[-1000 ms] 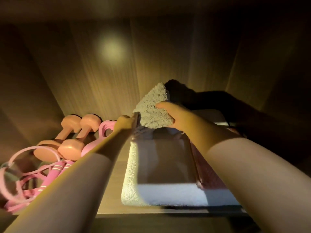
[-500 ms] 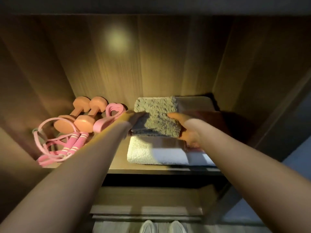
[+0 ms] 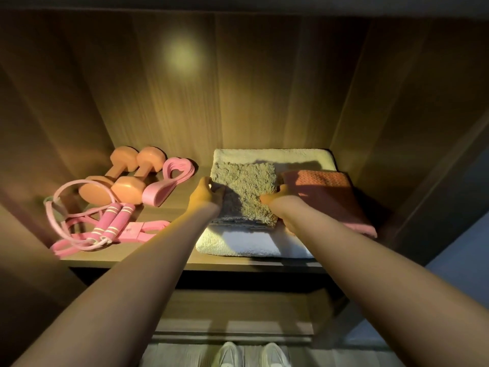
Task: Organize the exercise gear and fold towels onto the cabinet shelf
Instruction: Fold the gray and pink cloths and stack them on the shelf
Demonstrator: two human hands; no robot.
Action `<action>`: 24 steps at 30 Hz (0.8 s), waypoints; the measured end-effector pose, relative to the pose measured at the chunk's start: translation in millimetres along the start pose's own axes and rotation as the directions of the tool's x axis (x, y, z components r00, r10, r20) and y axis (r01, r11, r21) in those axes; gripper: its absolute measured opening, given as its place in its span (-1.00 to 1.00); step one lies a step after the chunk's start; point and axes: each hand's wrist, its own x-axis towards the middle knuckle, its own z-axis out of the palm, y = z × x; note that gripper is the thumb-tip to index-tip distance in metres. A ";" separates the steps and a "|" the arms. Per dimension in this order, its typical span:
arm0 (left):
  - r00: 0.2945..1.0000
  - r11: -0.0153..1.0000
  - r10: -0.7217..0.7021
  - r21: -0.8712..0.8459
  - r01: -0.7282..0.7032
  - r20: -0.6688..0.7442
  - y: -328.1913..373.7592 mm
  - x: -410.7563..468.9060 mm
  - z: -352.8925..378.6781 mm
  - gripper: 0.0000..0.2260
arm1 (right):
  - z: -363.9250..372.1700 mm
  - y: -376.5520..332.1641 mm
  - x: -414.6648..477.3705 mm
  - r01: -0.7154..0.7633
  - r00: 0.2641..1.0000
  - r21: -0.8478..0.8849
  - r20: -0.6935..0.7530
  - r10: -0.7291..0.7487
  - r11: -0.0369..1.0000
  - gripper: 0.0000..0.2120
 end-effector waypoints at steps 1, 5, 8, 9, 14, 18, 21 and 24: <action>1.000 0.999 0.012 -0.037 -0.012 0.003 -4.0 -0.9 2.2 -0.60 | 0.6 1.3 -2.5 0.029 0.999 -0.034 -0.020 -0.029 0.999 -0.42; 0.990 0.986 0.135 -0.089 -0.139 -0.044 -9.0 -10.9 4.9 -0.51 | 0.3 1.3 -12.0 0.098 0.993 -0.095 -0.051 -0.103 0.991 -0.33; 0.980 0.970 0.178 -0.151 -0.190 -0.088 -11.0 -17.1 5.4 -0.47 | 1.8 7.1 -12.0 0.202 0.972 0.000 -0.124 -0.201 0.979 -0.29; 0.982 0.971 0.167 -0.155 -0.180 -0.091 -11.2 -19.9 5.7 -0.46 | 2.4 7.6 -10.7 0.198 0.972 -0.006 -0.127 -0.197 0.980 -0.28; 0.990 0.979 0.095 0.189 -0.074 -0.102 3.6 -28.7 3.7 -0.40 | 4.4 -10.1 -7.5 -0.046 0.997 -0.248 -0.073 0.029 0.968 -0.37; 0.942 0.802 0.335 0.533 -0.270 -0.027 21.6 -38.9 6.1 -0.22 | -11.4 -4.8 -3.1 0.255 0.870 -0.430 -0.289 -0.399 0.866 -0.41; 0.867 0.618 0.462 0.633 -0.467 0.189 31.9 -44.8 25.9 -0.41 | -37.3 11.8 9.9 0.260 0.831 -0.591 -0.265 -0.488 0.763 -0.48; 0.856 0.524 0.416 0.689 -0.501 0.307 31.8 -36.5 46.4 -0.43 | -60.8 40.5 29.0 0.191 0.919 -0.673 -0.134 -0.371 0.715 -0.52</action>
